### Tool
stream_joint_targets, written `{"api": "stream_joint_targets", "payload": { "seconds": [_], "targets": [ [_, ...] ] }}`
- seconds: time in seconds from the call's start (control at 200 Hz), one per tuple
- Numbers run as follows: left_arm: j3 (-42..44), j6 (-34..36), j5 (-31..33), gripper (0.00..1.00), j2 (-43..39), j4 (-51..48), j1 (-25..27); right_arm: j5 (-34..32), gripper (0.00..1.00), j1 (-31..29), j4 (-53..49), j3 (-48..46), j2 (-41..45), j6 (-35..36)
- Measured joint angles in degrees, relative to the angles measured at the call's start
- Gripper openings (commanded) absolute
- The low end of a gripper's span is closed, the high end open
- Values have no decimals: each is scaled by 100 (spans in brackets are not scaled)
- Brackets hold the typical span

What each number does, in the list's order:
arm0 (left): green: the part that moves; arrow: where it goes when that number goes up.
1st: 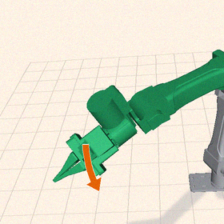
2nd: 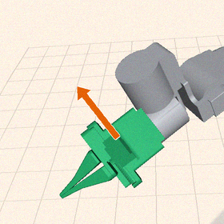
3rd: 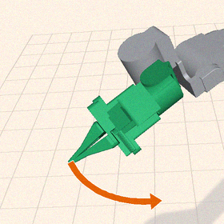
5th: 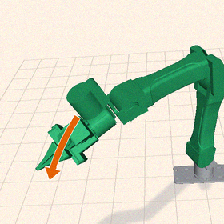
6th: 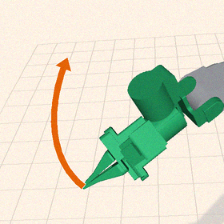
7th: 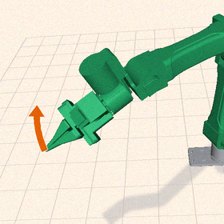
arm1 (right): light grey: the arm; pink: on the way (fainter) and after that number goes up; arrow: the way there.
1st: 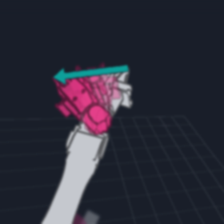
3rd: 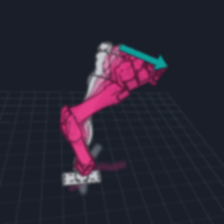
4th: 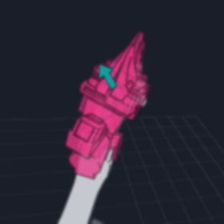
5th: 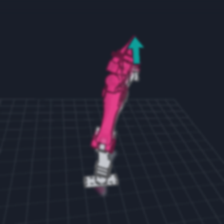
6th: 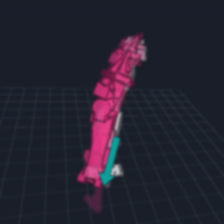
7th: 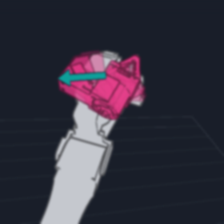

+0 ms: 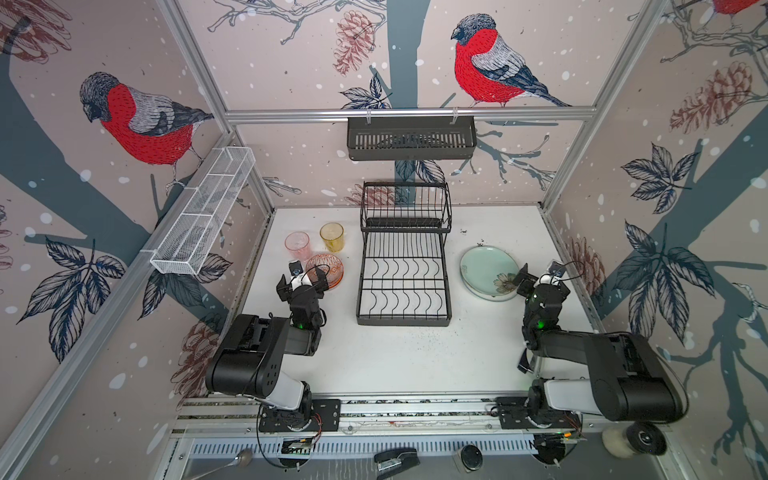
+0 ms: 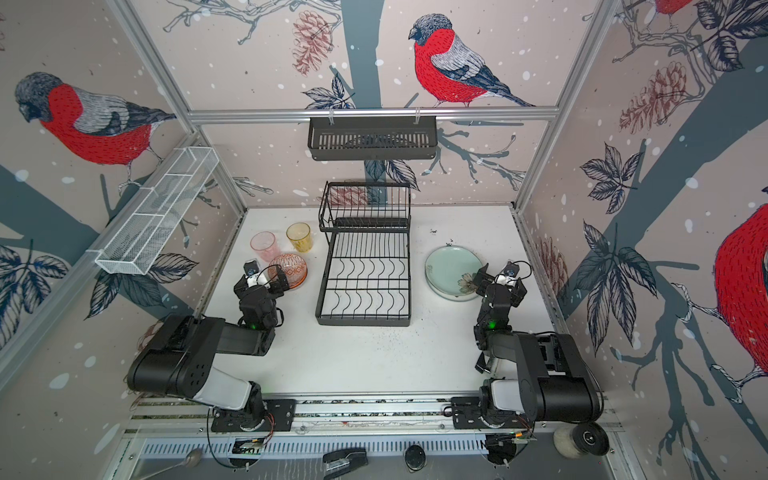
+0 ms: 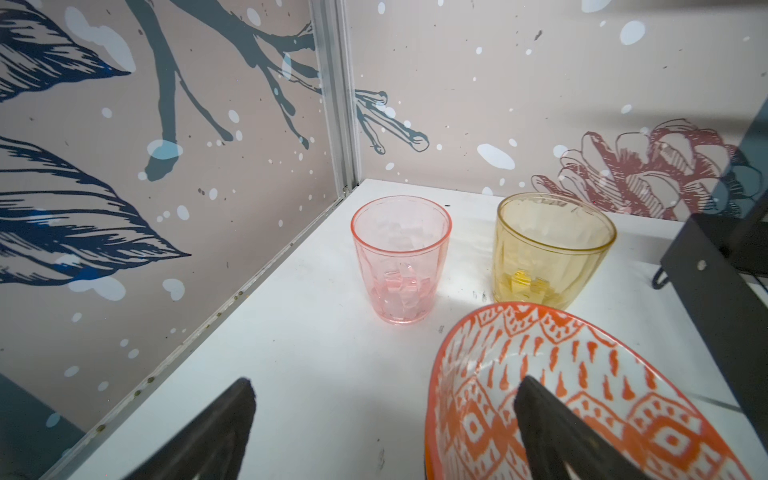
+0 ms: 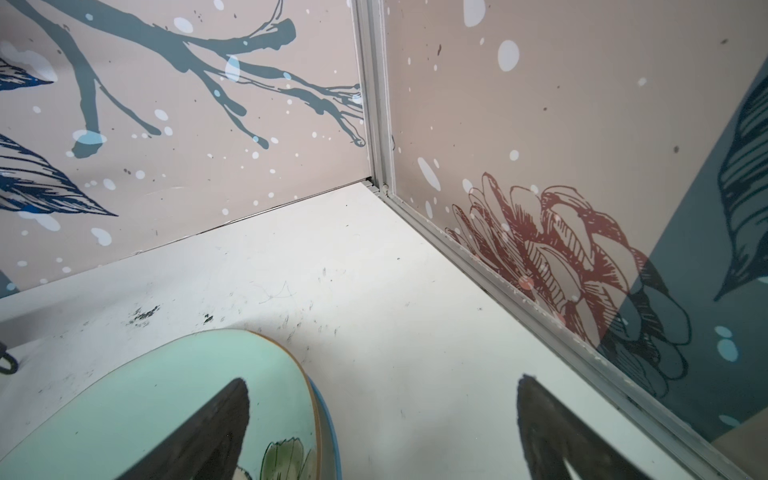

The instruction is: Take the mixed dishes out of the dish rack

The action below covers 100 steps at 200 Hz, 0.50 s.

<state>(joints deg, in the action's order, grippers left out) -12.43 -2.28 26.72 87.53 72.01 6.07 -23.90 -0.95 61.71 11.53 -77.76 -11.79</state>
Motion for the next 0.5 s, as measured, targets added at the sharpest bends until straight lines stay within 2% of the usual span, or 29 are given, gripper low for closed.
{"api": "stream_joint_targets", "payload": {
  "seconds": [0.22,0.345,0.5],
  "targets": [
    [208,138,-105,98,256,608,74,424,99,96,249,17,-345,103],
    [125,190,-101,98,286,612,105,787,100,-48,516,52,-837,356],
    [114,223,-94,98,291,640,114,1008,100,-105,564,142,-846,542]
  ]
}}
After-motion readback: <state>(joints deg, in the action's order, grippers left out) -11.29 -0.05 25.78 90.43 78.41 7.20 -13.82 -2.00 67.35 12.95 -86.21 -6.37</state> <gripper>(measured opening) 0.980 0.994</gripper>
